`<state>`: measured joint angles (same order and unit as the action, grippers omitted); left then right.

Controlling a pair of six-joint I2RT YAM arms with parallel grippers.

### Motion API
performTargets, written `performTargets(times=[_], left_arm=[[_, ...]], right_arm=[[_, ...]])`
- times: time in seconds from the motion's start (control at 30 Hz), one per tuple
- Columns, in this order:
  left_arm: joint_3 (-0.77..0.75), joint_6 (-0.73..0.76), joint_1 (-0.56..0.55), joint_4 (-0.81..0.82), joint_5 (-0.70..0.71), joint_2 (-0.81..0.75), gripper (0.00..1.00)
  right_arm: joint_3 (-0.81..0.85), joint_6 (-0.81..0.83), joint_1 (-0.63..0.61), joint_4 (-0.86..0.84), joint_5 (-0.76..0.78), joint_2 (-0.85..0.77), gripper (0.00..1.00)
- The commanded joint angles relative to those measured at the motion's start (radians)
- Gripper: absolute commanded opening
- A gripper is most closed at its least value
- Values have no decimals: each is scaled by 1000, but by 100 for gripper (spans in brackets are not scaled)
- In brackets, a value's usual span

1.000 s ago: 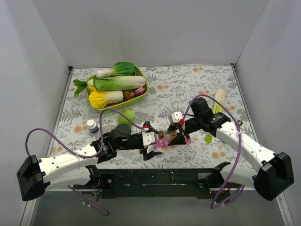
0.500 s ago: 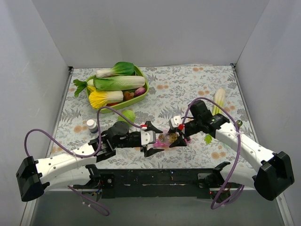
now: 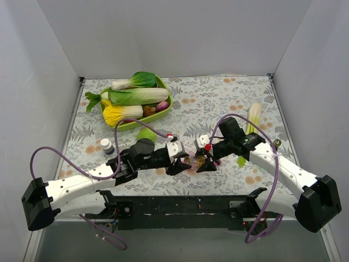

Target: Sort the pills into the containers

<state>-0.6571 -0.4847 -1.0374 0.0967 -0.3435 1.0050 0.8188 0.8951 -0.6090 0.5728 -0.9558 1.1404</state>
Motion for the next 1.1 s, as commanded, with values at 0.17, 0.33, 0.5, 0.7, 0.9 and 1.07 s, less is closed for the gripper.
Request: performTargets(times=[0.17, 0.33, 0.5, 0.7, 0.9, 1.07], left_arm=[[-88, -1160, 209, -279, 175, -2, 0], [-163, -1604, 235, -416, 68, 79, 0], [-260, -1556, 234, -446, 98, 106, 38], [-230, -1235, 235, -367, 32, 38, 98], [-109, -507, 237, -353, -93, -156, 98], [85, -41, 232, -148, -224, -327, 98]], right_arm=[[-24, -146, 9, -171, 155, -30, 1], [-26, -166, 14, -185, 161, -22, 1], [-30, -176, 18, -188, 157, -25, 1], [-37, -183, 41, -197, 127, -36, 1], [-29, -110, 52, -143, 63, -44, 1], [-21, -35, 52, -91, -24, -33, 1]])
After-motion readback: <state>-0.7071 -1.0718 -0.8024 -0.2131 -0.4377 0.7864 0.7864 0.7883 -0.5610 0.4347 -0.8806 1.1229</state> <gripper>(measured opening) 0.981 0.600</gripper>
